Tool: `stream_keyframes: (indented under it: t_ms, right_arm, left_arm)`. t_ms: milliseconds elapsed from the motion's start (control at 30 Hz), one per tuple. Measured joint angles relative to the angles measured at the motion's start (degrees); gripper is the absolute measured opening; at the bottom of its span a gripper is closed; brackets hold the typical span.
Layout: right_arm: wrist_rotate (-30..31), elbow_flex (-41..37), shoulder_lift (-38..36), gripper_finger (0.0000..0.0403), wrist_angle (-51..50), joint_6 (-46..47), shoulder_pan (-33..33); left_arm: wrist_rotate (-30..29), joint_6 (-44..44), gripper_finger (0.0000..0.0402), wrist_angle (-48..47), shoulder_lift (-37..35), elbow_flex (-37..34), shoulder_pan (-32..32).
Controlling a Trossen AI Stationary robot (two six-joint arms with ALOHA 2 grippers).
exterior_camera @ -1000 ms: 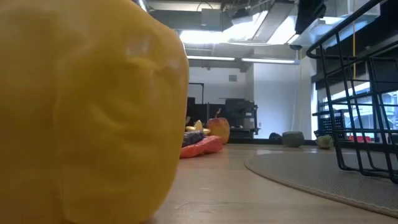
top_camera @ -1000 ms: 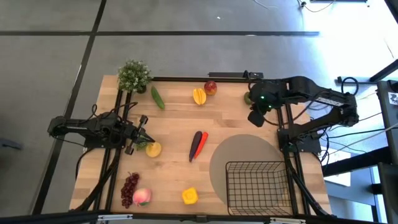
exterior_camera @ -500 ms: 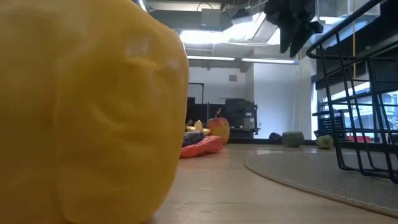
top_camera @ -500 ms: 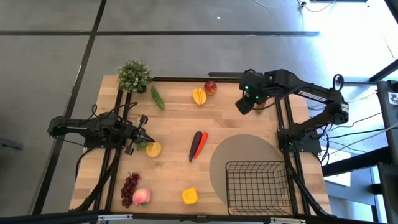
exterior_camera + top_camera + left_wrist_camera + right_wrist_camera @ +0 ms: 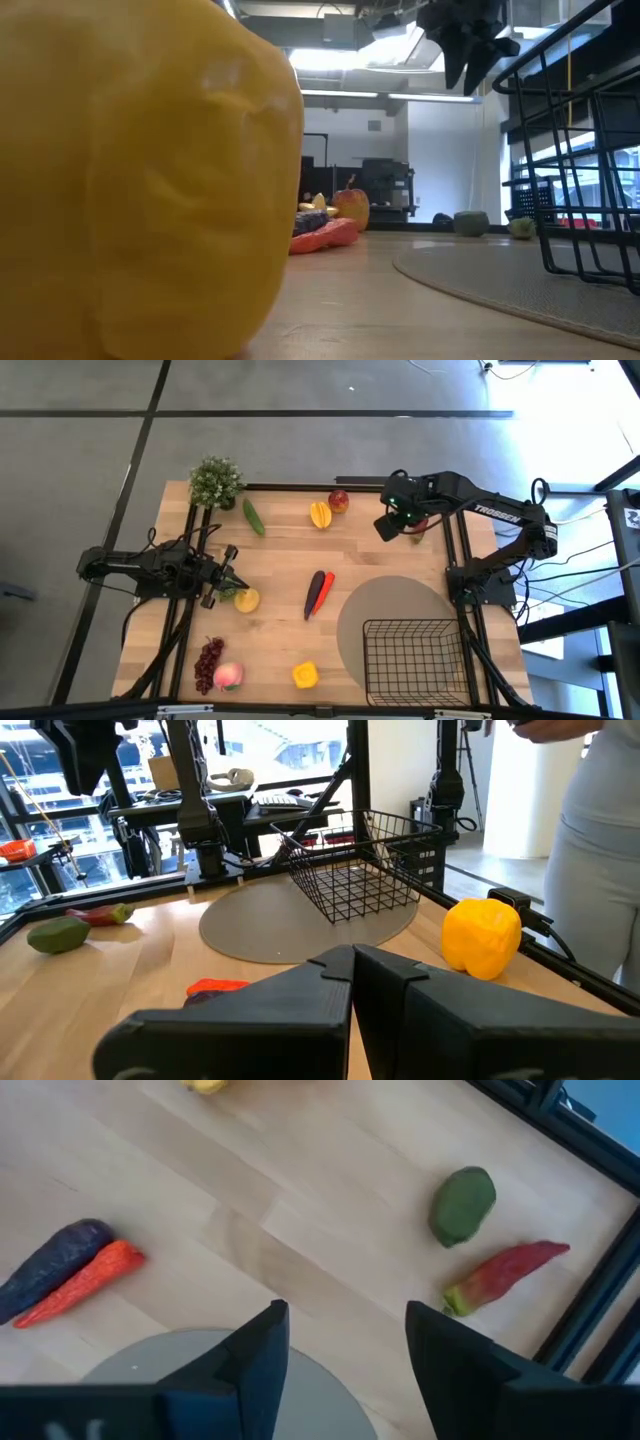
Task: Build produce basket
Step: Put the green lime into the wire basket
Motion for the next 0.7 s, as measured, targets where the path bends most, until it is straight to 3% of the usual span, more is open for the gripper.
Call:
stream_keyframes:
  t_ms: [300, 600, 700]
  right_arm:
    - [1.68, -0.01, 0.00, 0.0209, 0.45, 0.42, 0.03]
    - [9.36, -0.04, 0.42, 0.0367, 1.36, -3.00, -1.49]
    - [10.65, -0.04, 0.51, 0.0395, 1.87, -4.08, -3.17]
  left_arm:
    - [0.01, 0.00, 0.0000, 0.00, 0.00, 0.00, -0.02]
    - [-0.01, -0.02, 0.0000, 0.00, 0.00, 0.00, 0.00]
    - [0.01, 0.00, 0.0000, -0.01, 0.00, 0.00, 0.00]
